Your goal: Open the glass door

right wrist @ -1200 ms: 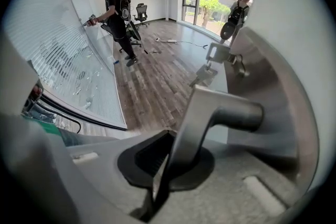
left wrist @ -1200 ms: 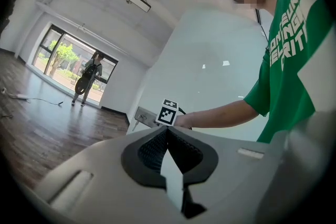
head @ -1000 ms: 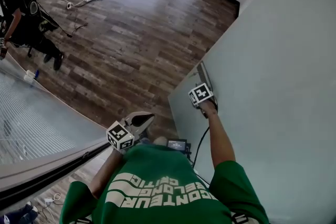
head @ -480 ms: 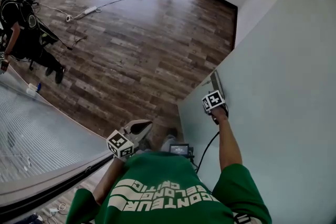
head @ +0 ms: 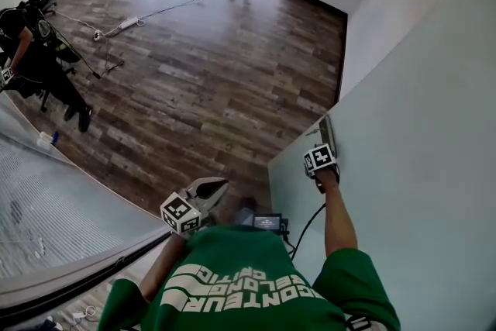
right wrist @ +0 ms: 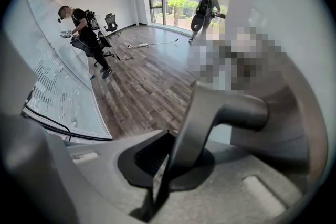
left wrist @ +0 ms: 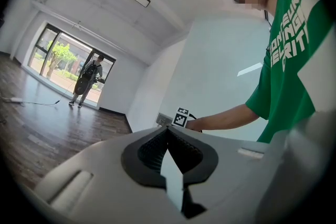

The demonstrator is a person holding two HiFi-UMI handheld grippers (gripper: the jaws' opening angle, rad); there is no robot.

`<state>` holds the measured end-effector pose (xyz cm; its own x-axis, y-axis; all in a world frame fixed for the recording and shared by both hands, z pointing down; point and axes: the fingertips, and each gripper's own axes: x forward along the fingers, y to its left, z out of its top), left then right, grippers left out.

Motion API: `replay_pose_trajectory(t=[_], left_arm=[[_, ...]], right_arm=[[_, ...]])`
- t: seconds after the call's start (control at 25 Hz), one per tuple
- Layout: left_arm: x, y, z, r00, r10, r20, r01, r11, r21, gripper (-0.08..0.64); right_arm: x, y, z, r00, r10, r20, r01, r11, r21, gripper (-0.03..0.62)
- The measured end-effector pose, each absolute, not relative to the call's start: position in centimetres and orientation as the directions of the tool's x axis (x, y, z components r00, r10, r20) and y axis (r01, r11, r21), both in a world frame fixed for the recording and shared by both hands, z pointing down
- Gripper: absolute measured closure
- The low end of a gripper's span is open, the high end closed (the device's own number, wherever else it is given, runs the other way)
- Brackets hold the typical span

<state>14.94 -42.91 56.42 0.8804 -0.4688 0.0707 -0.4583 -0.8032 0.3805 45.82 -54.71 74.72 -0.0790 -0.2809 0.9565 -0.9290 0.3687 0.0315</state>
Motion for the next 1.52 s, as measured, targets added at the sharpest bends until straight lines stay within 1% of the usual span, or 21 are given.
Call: replay_pose_trajectory(t=[0.8,1.12,1.52], left_arm=[[21.5,-46.6,56.9,0.91,-0.403,0.096,-0.409,-0.833,0.373,0.551],[22.6,-47.5,57.5,0.915,-0.393,0.095,-0.399,-0.839,0.369,0.551],[23.1,-48.7,57.6,0.904,-0.416,0.099,-0.42,-0.822,0.384,0.551]], right_arm=[[58.3,-55.7,75.0,-0.03,-0.294,0.955,-0.978,0.204,0.033,0.6],[62.3,-55.6,75.4,-0.008,-0.299,0.954,-0.989,0.146,0.038,0.6],[66.9,-55.0,75.1,0.017,-0.297,0.955,-0.996,0.083,0.043,0.6]])
